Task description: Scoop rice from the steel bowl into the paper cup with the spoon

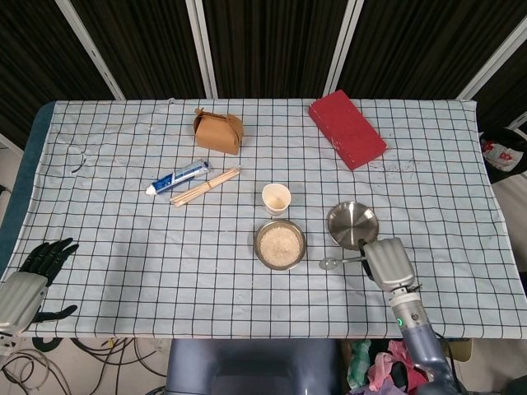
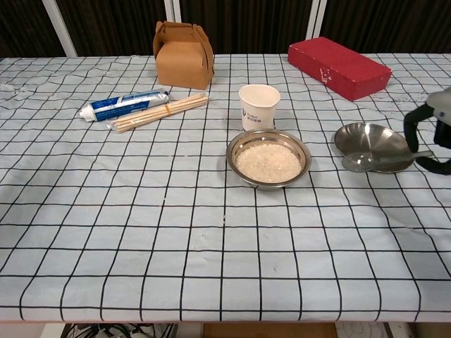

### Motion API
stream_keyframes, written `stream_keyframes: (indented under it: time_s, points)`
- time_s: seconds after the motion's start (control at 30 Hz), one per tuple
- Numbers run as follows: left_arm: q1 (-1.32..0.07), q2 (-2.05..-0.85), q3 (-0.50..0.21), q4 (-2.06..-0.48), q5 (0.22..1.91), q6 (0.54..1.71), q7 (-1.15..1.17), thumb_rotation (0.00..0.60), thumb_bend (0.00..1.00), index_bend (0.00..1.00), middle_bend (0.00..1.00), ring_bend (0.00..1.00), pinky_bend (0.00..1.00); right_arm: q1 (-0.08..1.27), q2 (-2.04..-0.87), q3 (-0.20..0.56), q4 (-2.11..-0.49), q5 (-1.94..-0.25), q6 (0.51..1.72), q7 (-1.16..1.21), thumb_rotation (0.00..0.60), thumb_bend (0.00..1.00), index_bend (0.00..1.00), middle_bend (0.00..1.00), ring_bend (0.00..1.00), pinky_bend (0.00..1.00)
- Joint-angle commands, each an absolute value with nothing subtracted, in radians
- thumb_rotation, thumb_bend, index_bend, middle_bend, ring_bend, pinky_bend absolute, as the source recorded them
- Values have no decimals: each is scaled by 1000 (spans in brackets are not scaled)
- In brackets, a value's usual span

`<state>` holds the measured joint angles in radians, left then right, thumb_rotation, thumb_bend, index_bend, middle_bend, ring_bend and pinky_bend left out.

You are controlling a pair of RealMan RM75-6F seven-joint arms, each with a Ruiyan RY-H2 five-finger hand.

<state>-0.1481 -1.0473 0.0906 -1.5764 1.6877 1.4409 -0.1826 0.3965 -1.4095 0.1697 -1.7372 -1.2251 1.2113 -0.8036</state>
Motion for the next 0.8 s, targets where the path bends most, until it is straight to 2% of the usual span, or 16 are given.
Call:
stream_keyframes:
  time_s: [0.03, 0.23, 0.43, 0.6, 0.8]
  points:
    - [-148, -1047, 90, -1576, 1689, 1442, -186, 600, 24, 0, 0, 0, 0, 497, -1487, 244, -1794, -1109, 1229, -1015, 600, 399, 630, 1000, 1000, 1000]
    - [-150, -1042, 88, -1580, 1685, 1441, -204, 600, 23, 0, 0, 0, 0, 611, -1598, 313, -1781, -999, 1295, -1238, 600, 410, 631, 1000, 1000, 1000]
    - [-153, -1037, 86, -1584, 1683, 1440, -222, 600, 23, 0, 0, 0, 0, 698, -1689, 330, -1704, -1016, 1353, -1360, 600, 413, 638, 1000, 1000, 1000]
    - [-154, -1032, 86, -1581, 1690, 1446, -230, 600, 24, 0, 0, 0, 0, 751, -1727, 286, -1586, -1098, 1364, -1406, 600, 416, 640, 1000, 1000, 1000]
    - [-155, -1031, 84, -1580, 1693, 1452, -244, 600, 23, 0, 0, 0, 0, 756, -1726, 198, -1484, -1167, 1355, -1428, 600, 416, 641, 1000, 1000, 1000]
